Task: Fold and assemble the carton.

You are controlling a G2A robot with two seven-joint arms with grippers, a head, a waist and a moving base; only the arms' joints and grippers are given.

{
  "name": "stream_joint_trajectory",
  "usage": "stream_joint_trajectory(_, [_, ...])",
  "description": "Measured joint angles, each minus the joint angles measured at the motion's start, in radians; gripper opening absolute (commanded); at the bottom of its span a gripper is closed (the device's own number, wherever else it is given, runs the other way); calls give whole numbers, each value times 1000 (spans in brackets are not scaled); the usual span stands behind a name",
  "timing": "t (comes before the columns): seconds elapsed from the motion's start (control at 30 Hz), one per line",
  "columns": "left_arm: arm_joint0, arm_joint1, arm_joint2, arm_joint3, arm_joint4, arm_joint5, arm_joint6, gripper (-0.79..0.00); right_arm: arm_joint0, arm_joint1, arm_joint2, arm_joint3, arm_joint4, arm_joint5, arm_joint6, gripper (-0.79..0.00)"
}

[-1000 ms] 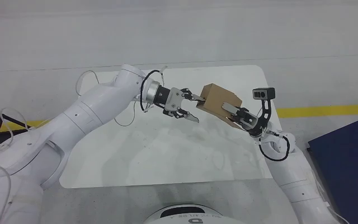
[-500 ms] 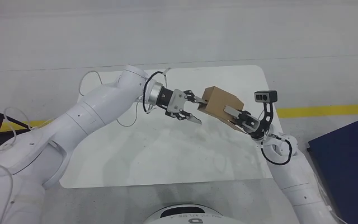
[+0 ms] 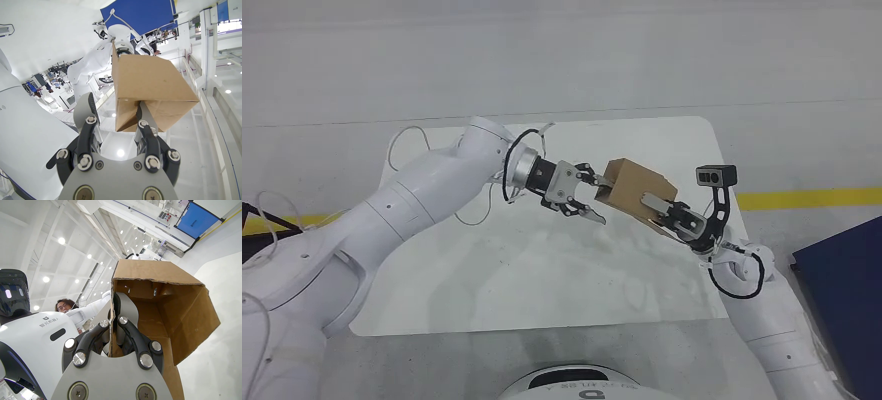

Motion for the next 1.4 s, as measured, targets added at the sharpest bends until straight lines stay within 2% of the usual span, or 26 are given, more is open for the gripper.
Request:
stream_joint_trajectory(0.27, [2,-5,-12,16,-1,-7,-7,-237,-3,1,2,-1,1,0,1,-785])
stream_joint_trajectory(0.43, [5,17,-44,38,2,-20,-20,-95,-5,3,7,-1,2,-2,1,-785])
stream_joint_trajectory(0.53, [12,50,-87,36,-7,-40,-40,-62,-7,4,14,6,3,2,3,-785])
stream_joint_trajectory(0.73, [57,143,-201,0,0,-65,-65,0,2,8,28,37,-11,6,11,-785])
stream_joint_trajectory(0.97, [200,252,-347,-63,-15,-80,-80,0,6,9,35,44,-17,4,15,-785])
stream_joint_trajectory(1.17, [328,321,-452,-129,22,-86,-86,0,8,10,35,43,-23,6,15,-785])
stream_joint_trajectory(1.23, [360,341,-487,-142,52,-103,-103,0,27,14,34,44,-79,9,22,-785])
stream_joint_trajectory(1.37, [437,386,-577,-138,98,-151,-151,0,113,28,36,44,-417,20,63,-785])
stream_joint_trajectory(1.4, [444,390,-586,-136,100,-155,-154,0,134,32,32,30,-497,31,80,-785])
